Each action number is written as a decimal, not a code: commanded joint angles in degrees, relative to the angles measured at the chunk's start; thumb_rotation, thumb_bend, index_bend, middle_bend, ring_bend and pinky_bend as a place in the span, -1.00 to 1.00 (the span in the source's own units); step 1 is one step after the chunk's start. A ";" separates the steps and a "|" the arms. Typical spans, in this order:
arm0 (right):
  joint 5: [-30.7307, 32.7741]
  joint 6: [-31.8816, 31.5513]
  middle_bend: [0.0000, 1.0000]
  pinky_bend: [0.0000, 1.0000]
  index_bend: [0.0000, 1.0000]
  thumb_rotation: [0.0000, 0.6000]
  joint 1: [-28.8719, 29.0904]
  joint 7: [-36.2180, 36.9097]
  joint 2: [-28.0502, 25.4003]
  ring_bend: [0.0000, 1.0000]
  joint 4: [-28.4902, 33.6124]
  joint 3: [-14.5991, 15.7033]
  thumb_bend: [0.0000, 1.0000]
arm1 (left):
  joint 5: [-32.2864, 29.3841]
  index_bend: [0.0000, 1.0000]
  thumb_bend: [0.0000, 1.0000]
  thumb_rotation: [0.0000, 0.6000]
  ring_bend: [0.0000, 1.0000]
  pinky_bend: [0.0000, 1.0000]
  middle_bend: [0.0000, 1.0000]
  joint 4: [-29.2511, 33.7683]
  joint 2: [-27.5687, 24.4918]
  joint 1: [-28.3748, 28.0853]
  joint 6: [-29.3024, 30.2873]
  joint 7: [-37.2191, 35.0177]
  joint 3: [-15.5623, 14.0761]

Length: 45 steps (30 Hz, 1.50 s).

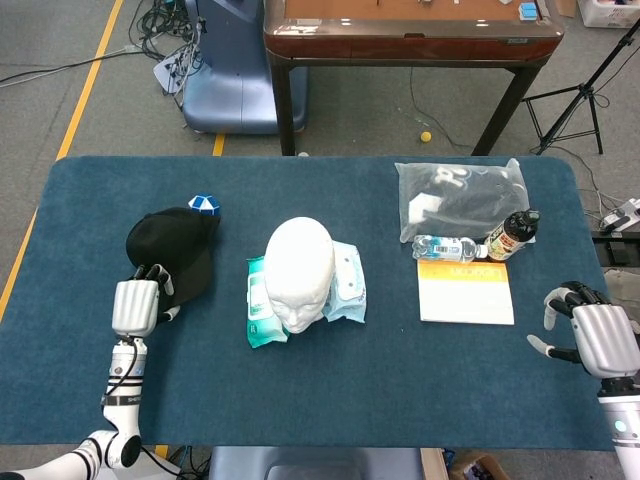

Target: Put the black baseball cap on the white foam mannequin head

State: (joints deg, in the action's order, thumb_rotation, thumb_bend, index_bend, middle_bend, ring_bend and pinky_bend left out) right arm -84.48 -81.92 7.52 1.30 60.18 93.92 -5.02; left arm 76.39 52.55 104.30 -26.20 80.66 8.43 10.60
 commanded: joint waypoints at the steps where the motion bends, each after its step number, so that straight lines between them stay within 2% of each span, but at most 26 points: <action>1: 0.00 0.00 -0.12 -0.36 0.32 1.00 -0.01 0.02 -0.01 -0.51 -0.01 0.01 -1.00 | 1.35 0.14 -0.84 1.00 -0.51 0.05 -0.29 -2.08 0.84 -0.02 1.03 -2.24 -0.04; 8: -0.03 -0.06 -0.12 -0.36 0.32 1.00 -0.03 0.17 -0.05 -0.51 0.00 -0.02 -1.00 | 0.86 0.02 -0.84 1.00 -0.63 -0.13 -0.40 -3.12 1.34 -0.04 -0.23 -3.52 0.59; 12: 0.00 -0.10 -0.12 -0.36 0.32 1.00 -0.04 0.27 -0.11 -0.51 0.01 -0.07 -1.00 | 0.51 0.01 -0.68 1.00 -0.64 -0.18 -0.40 -3.06 1.36 -0.17 -0.95 -3.08 0.93; 19: -0.06 -0.24 -0.12 -0.36 0.32 1.00 -0.11 0.34 -0.16 -0.51 0.04 -0.08 -1.00 | 0.10 0.07 -0.35 1.00 -0.64 -0.19 -0.40 -3.47 1.69 -0.24 -1.83 -3.36 1.38; 25: -0.03 -0.26 -0.12 -0.36 0.32 1.00 -0.13 0.38 -0.18 -0.51 0.02 -0.10 -1.00 | 0.17 0.09 -0.21 1.00 -0.64 -0.19 -0.40 -3.78 1.80 -0.22 -1.87 -3.62 1.56; 45: -0.13 -0.56 -0.12 -0.36 0.32 1.00 -0.23 0.68 -0.31 -0.51 0.01 -0.20 -1.00 | 1.73 0.28 0.00 1.00 -0.60 -0.19 -0.34 -7.60 3.29 -0.54 -0.84 -7.61 1.54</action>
State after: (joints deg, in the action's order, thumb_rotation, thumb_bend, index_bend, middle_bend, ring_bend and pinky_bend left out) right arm -84.61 -82.48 7.28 1.98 59.87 93.92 -5.22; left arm 77.93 45.19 107.43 -26.70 79.60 1.13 12.16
